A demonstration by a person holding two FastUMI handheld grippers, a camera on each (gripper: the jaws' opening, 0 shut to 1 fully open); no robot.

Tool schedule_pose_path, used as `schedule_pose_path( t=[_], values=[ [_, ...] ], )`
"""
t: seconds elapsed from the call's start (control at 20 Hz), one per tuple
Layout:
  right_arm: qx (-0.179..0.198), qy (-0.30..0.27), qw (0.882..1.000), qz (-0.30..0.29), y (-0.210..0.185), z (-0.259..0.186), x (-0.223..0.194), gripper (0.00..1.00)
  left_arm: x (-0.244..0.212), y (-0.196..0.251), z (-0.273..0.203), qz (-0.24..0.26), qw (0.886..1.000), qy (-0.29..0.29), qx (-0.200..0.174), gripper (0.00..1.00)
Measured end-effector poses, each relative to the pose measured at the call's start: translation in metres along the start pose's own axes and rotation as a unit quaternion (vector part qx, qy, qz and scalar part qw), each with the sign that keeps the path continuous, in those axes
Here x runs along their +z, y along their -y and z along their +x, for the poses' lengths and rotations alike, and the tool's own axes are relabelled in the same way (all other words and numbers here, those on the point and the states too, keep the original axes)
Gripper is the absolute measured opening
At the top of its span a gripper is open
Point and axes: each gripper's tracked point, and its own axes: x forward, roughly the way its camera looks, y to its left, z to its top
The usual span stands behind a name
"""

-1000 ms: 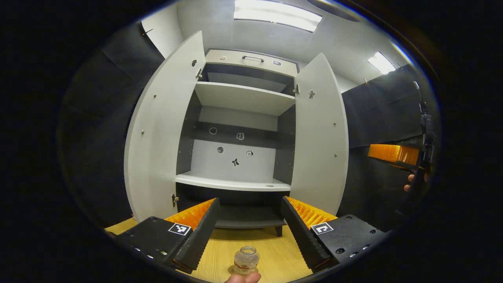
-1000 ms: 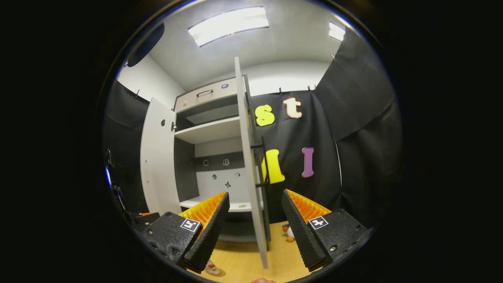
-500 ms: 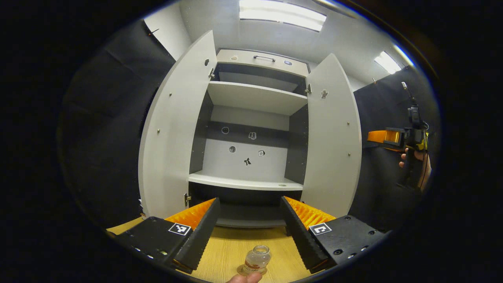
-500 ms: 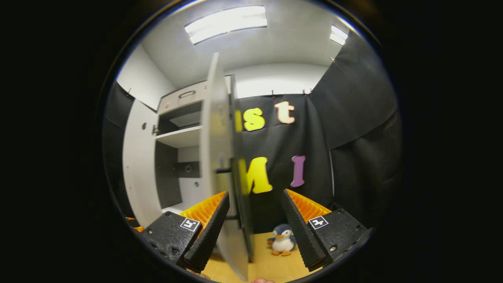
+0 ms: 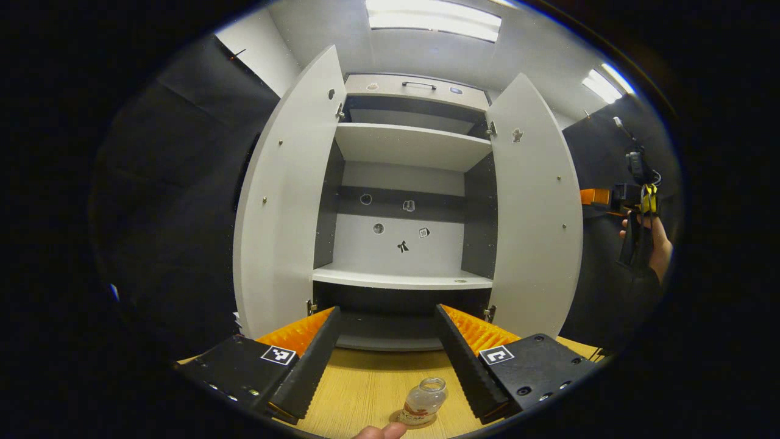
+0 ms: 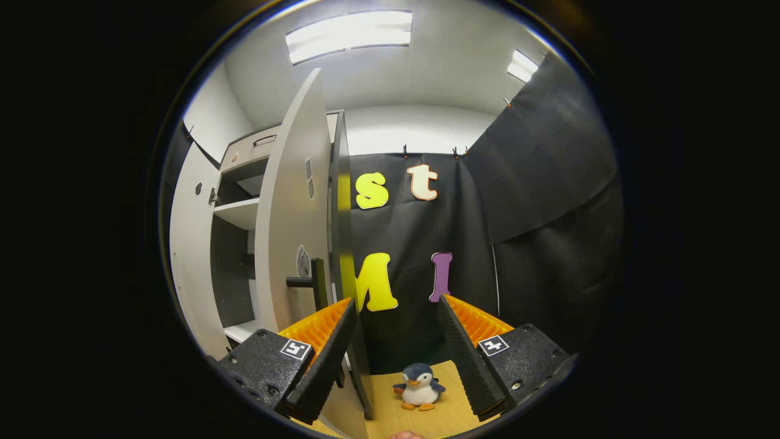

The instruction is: Grasp the bottle in the cabinet with the left hand and place it on the coaster, then close the right door with the right hand and the left door with the left hand.

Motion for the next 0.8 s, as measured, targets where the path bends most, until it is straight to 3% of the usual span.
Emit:
schedule_pose_path(
  t=[0.3,0.55,0.8],
  values=[
    [-0.001,0.008,0.999,-0.042,-0.017,-0.002,0.005,0.82,0.001,0.005,0.005,-0.004,1.000,0.008,-0.005,0.94],
    [0.079,-0.014,0.996,-0.029,-0.076,-0.011,-0.008,0.82,0.003,0.011,0.008,0.001,1.000,0.011,-0.012,0.94],
    [0.123,-0.009,0.992,-0.025,-0.129,-0.005,-0.020,0.82,0.006,0.001,0.009,0.001,1.000,0.013,0.000,0.94]
  ],
)
